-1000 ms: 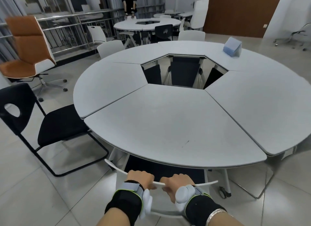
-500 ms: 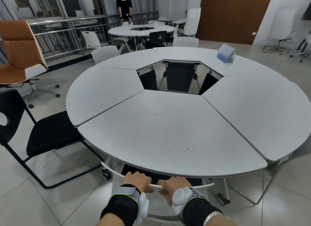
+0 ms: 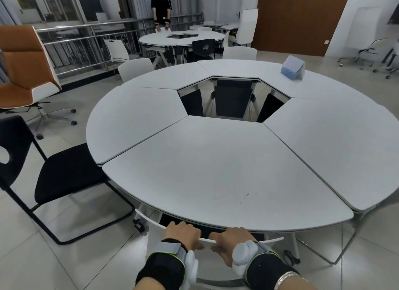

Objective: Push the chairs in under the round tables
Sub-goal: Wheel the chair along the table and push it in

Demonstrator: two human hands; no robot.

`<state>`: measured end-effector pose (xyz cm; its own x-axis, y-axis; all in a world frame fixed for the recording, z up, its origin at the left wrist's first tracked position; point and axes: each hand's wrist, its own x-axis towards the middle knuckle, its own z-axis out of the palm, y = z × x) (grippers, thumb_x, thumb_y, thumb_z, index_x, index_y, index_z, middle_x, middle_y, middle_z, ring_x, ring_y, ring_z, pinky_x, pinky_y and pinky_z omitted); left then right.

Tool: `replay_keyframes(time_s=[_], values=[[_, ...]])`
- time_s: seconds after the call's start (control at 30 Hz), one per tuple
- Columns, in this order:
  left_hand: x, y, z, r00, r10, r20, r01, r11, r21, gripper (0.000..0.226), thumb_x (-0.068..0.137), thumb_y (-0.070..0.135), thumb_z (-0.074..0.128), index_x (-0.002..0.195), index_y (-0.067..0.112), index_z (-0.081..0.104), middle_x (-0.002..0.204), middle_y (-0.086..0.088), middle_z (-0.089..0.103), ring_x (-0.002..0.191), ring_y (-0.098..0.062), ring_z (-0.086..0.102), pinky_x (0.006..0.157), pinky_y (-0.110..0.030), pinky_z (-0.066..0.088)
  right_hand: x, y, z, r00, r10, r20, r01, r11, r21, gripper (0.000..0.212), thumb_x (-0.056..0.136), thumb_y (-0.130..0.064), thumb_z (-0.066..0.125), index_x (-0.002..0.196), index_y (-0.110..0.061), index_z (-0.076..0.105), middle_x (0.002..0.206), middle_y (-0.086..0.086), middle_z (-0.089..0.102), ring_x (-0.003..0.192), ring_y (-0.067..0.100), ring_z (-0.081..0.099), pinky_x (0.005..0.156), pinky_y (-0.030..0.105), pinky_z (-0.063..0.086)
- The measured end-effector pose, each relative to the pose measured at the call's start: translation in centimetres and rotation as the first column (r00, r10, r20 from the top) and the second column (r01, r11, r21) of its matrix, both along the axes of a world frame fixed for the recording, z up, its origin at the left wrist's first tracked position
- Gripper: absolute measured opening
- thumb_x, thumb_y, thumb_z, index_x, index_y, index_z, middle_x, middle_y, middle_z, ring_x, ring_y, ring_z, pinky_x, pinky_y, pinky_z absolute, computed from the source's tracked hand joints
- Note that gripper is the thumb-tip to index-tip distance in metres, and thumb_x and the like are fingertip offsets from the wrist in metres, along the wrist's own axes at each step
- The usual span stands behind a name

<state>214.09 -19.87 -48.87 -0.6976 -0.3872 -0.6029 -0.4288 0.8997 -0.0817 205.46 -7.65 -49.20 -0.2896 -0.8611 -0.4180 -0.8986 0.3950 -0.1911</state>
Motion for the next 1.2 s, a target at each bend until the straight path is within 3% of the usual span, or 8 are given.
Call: replay_keyframes(time_s=[0.3, 0.47, 0.63, 0.7, 0.9, 1.0, 1.1, 1.2], values=[[0.3, 0.0, -0.7, 0.999, -0.029, -0.033, 0.028, 0.999, -0.021, 0.042, 0.095, 0.047, 0.042, 0.121, 0.016, 0.055, 0.129, -0.008, 0.057, 0.124, -0.027, 0.046, 0.102, -0.041, 0.032, 0.1, 0.0, -0.1, 0.999, 0.035, -0.015, -0.034, 0.999, 0.016, 0.026, 0.099, -0.029, 0.044, 0.122, -0.018, 0.051, 0.112, 0.011, 0.065, 0.080, 0.025, 0.042, 0.071, 0.028, 0.028], [0.5, 0.0, -1.0, 0.998, -0.031, -0.057, 0.030, 0.999, -0.014, 0.044, 0.095, 0.047, 0.043, 0.123, 0.014, 0.052, 0.130, -0.010, 0.056, 0.124, -0.029, 0.045, 0.103, -0.041, 0.031, 0.1, 0.2, -0.6, 0.998, 0.052, -0.021, -0.052, 0.999, 0.012, 0.026, 0.100, -0.032, 0.042, 0.121, -0.018, 0.049, 0.108, 0.012, 0.066, 0.094, 0.035, 0.059, 0.069, 0.029, 0.030], [0.5, -0.2, -0.7, 0.998, -0.015, -0.058, 0.016, 1.000, 0.009, 0.046, 0.095, 0.047, 0.043, 0.124, 0.012, 0.051, 0.130, -0.011, 0.055, 0.125, -0.029, 0.045, 0.103, -0.040, 0.031, -0.2, -0.3, -0.7, 0.998, 0.056, 0.002, -0.056, 0.997, 0.059, 0.027, 0.100, -0.033, 0.041, 0.119, -0.015, 0.046, 0.110, 0.013, 0.065, 0.081, 0.031, 0.050, 0.069, 0.031, 0.031], [0.7, -0.2, -0.3, 0.999, -0.005, -0.032, 0.006, 0.999, 0.035, 0.045, 0.095, 0.046, 0.044, 0.123, 0.012, 0.052, 0.129, -0.012, 0.056, 0.124, -0.030, 0.046, 0.102, -0.039, 0.033, 0.0, -0.6, -0.6, 0.999, 0.051, 0.020, -0.052, 0.994, 0.099, 0.028, 0.100, -0.034, 0.042, 0.119, -0.014, 0.047, 0.113, 0.013, 0.064, 0.091, 0.033, 0.058, 0.070, 0.030, 0.033], [0.7, -0.8, 1.7, 0.990, 0.114, 0.086, -0.128, 0.976, 0.176, 0.030, 0.091, 0.037, 0.054, 0.109, 0.017, 0.067, 0.111, -0.011, 0.066, 0.101, -0.031, 0.061, 0.082, -0.032, 0.045, 0.5, -1.4, 2.1, 0.995, 0.010, 0.100, -0.025, 0.987, 0.160, 0.034, 0.095, -0.041, 0.048, 0.117, -0.020, 0.062, 0.117, 0.004, 0.067, 0.106, 0.027, 0.062, 0.071, 0.027, 0.043], [1.7, -1.3, 6.4, 0.984, 0.180, -0.012, -0.171, 0.953, 0.251, 0.036, 0.090, 0.044, 0.052, 0.090, 0.012, 0.068, 0.079, -0.012, 0.059, 0.073, -0.029, 0.052, 0.066, -0.026, 0.040, 0.2, -2.2, 6.2, 0.996, -0.003, 0.094, -0.005, 0.996, 0.086, 0.043, 0.088, -0.058, 0.052, 0.118, -0.029, 0.063, 0.117, -0.004, 0.067, 0.107, 0.022, 0.062, 0.078, 0.026, 0.047], [3.5, -2.5, 12.0, 0.894, 0.356, -0.272, -0.273, 0.914, 0.300, 0.038, 0.095, 0.043, 0.045, 0.110, 0.017, 0.068, 0.109, -0.006, 0.070, 0.103, -0.025, 0.063, 0.088, -0.027, 0.048, 0.9, -4.1, 11.0, 0.991, -0.036, 0.130, 0.039, 0.999, -0.023, 0.036, 0.087, -0.054, 0.056, 0.116, -0.033, 0.063, 0.118, -0.009, 0.068, 0.110, 0.016, 0.061, 0.087, 0.025, 0.045], [5.3, -4.0, 17.2, 0.695, 0.536, -0.479, -0.387, 0.841, 0.379, 0.035, 0.098, 0.035, 0.043, 0.110, 0.015, 0.069, 0.113, -0.003, 0.072, 0.108, -0.020, 0.065, 0.095, -0.027, 0.048, 2.6, -7.1, 16.0, 0.989, 0.011, 0.148, 0.008, 0.992, -0.125, 0.029, 0.090, -0.044, 0.056, 0.114, -0.032, 0.065, 0.114, -0.008, 0.070, 0.109, 0.014, 0.062, 0.090, 0.023, 0.045]])
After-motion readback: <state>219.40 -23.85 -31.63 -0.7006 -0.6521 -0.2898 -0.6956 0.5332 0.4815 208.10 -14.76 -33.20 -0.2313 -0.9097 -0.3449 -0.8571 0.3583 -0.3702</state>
